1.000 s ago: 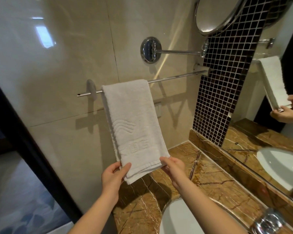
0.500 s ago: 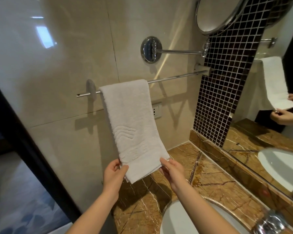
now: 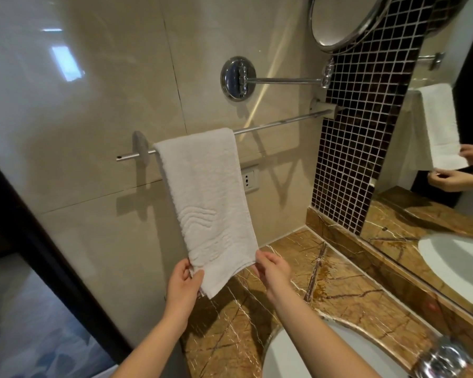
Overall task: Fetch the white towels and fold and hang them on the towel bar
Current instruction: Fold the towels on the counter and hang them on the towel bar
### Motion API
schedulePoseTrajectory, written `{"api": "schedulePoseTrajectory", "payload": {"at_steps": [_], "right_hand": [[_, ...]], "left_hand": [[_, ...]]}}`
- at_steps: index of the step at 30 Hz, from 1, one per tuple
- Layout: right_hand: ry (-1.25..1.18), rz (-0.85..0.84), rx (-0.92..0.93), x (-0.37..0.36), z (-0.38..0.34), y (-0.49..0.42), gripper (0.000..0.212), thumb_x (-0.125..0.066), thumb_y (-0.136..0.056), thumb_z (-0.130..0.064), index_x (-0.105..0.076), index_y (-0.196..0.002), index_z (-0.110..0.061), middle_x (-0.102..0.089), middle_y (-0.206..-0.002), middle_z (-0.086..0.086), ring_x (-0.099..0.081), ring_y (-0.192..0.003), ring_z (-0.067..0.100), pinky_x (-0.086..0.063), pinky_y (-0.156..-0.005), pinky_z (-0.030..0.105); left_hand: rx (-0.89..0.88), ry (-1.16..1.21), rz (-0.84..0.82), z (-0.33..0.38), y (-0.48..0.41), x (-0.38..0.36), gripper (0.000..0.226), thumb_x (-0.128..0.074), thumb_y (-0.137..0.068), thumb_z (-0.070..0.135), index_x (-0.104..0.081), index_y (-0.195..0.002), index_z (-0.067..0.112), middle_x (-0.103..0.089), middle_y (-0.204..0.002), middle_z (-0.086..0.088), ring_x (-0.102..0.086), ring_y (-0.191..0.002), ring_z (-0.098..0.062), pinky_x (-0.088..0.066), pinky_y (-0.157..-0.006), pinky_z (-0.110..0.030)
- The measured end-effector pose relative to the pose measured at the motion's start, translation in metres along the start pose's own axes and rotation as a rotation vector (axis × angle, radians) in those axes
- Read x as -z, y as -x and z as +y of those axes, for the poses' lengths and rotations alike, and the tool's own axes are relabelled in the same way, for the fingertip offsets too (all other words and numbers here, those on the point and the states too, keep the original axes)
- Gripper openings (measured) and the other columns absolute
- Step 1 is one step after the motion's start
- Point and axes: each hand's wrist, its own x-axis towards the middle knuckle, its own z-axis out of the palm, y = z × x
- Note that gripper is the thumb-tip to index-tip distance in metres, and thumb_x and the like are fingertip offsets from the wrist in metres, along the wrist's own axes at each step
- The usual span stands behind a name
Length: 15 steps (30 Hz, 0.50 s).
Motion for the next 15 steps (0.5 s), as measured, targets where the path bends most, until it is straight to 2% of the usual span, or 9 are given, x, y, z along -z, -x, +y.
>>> {"api": "schedulePoseTrajectory", "payload": {"at_steps": [2, 3, 7, 12, 15], "right_hand": [[-0.014, -0.028, -0.030, 0.001, 0.004, -0.001, 0.014, -0.063, -0.089, -0.007, -0.064, -0.100, 0.002, -0.066, -0.091, 0.016, -0.060, -0.063, 0.015, -0.054, -0.054, 0.017], [-0.026, -0.033, -0.036, 0.001, 0.006, -0.002, 0.016, -0.063, -0.089, -0.008, -0.063, -0.103, 0.001, -0.067, -0.094, 0.017, -0.062, -0.065, 0.015, -0.054, -0.054, 0.017], [-0.005, -0.094, 0.012, -0.002, 0.001, -0.006, 0.023, -0.068, -0.086, -0.013, -0.061, -0.108, -0.013, -0.070, -0.095, 0.010, -0.063, -0.072, 0.019, -0.053, -0.064, 0.027], [0.039, -0.121, 0.016, -0.010, -0.006, -0.013, 0.029, -0.071, -0.083, -0.006, -0.061, -0.110, -0.011, -0.068, -0.094, 0.009, -0.062, -0.070, 0.018, -0.054, -0.060, 0.024], [0.063, -0.126, -0.013, -0.012, -0.006, -0.017, 0.029, -0.071, -0.083, -0.006, -0.062, -0.109, -0.013, -0.066, -0.089, 0.010, -0.058, -0.063, 0.016, -0.051, -0.057, 0.025]], "left_hand": [[0.002, -0.001, -0.001, -0.002, -0.001, 0.001, 0.031, -0.054, -0.091, 0.001, -0.055, -0.121, 0.008, -0.067, -0.114, -0.009, -0.063, -0.092, -0.017, -0.050, -0.088, -0.038], [0.001, -0.002, -0.005, -0.002, -0.002, 0.002, 0.030, -0.055, -0.091, 0.001, -0.056, -0.120, 0.009, -0.067, -0.114, -0.009, -0.063, -0.093, -0.018, -0.050, -0.088, -0.038], [0.004, 0.002, -0.033, -0.001, -0.005, 0.003, 0.031, -0.054, -0.091, 0.000, -0.055, -0.121, 0.008, -0.067, -0.114, -0.008, -0.064, -0.101, -0.022, -0.050, -0.087, -0.036], [-0.007, 0.010, -0.042, -0.001, -0.007, 0.004, 0.031, -0.054, -0.091, -0.001, -0.055, -0.120, 0.010, -0.067, -0.113, -0.008, -0.063, -0.089, -0.016, -0.054, -0.064, -0.018], [-0.018, 0.005, -0.043, -0.003, -0.007, 0.004, 0.031, -0.054, -0.091, -0.001, -0.054, -0.118, 0.014, -0.065, -0.118, -0.011, -0.063, -0.092, -0.018, -0.053, -0.083, -0.038]]}}
